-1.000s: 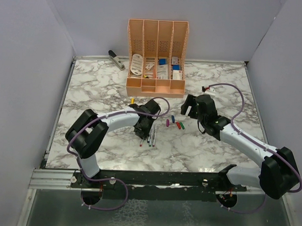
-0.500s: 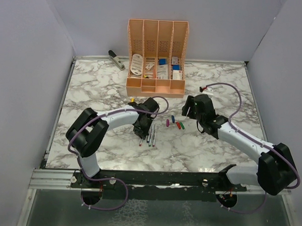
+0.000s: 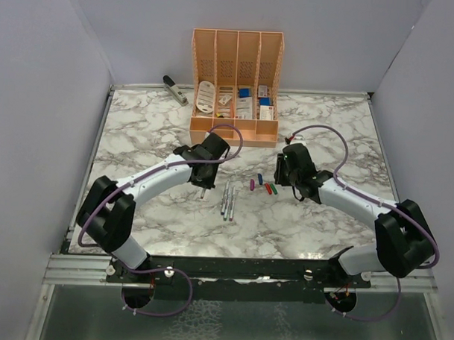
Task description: Insert the pens into the pen caps
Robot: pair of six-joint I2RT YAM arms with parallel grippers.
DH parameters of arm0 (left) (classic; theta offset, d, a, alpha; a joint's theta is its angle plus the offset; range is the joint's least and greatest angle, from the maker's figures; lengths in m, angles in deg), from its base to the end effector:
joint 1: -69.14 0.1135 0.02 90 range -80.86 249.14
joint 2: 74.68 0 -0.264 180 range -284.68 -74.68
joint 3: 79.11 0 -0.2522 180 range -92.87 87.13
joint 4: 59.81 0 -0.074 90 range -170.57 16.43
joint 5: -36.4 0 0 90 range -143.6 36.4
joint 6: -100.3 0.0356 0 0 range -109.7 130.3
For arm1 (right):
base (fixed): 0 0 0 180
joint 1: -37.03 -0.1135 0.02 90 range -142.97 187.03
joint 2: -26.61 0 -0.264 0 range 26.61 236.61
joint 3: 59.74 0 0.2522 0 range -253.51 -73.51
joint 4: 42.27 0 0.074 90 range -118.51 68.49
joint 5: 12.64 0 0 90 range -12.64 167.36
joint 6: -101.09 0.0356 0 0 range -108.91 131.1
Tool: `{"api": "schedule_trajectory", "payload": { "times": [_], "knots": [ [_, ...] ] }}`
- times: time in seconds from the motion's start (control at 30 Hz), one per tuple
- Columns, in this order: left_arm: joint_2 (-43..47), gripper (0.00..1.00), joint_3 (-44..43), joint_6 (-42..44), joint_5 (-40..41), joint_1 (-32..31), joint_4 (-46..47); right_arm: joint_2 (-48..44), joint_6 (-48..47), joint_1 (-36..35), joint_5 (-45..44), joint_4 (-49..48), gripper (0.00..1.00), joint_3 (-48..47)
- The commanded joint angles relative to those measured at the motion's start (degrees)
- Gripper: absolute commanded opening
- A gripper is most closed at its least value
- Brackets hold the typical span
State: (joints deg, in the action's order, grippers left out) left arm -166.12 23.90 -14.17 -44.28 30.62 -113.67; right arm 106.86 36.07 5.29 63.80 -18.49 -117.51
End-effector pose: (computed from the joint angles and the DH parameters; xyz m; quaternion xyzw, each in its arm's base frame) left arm 0.2471 -0.1893 0.2131 0.1045 0.9734 -0.0299 0.2016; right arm 0.2454 0.1420 0.1988 -0.0104 0.9225 0.0793 0.3775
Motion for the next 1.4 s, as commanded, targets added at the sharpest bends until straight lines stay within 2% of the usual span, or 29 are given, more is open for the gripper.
{"api": "schedule_trajectory", "payload": {
  "times": [0.0, 0.2, 0.5, 1.0, 1.37],
  "knots": [
    [4.7, 0.00, -3.0, 1.2, 3.6, 0.5, 3.2, -0.1, -2.2, -0.2, 2.2, 1.2, 0.30, -0.6],
    [7.4, 0.00, -3.3, 4.1, 2.1, 1.1, 7.8, 2.6, -0.8, -0.2, 0.8, 3.7, 0.30, -1.1],
    [11.3, 0.00, 0.1, 4.3, -4.4, 1.7, 17.3, 3.8, -0.1, -0.2, 1.4, 4.4, 0.30, -1.1],
    [9.9, 0.00, 2.1, 2.7, -5.6, 2.0, 17.7, 3.4, -4.6, -1.7, 6.4, 1.7, 0.26, -1.7],
    [9.3, 0.00, 2.7, 1.8, -5.1, 2.1, 17.6, 6.4, -6.4, -2.7, 10.0, 0.8, 0.33, -3.8]
  ]
}}
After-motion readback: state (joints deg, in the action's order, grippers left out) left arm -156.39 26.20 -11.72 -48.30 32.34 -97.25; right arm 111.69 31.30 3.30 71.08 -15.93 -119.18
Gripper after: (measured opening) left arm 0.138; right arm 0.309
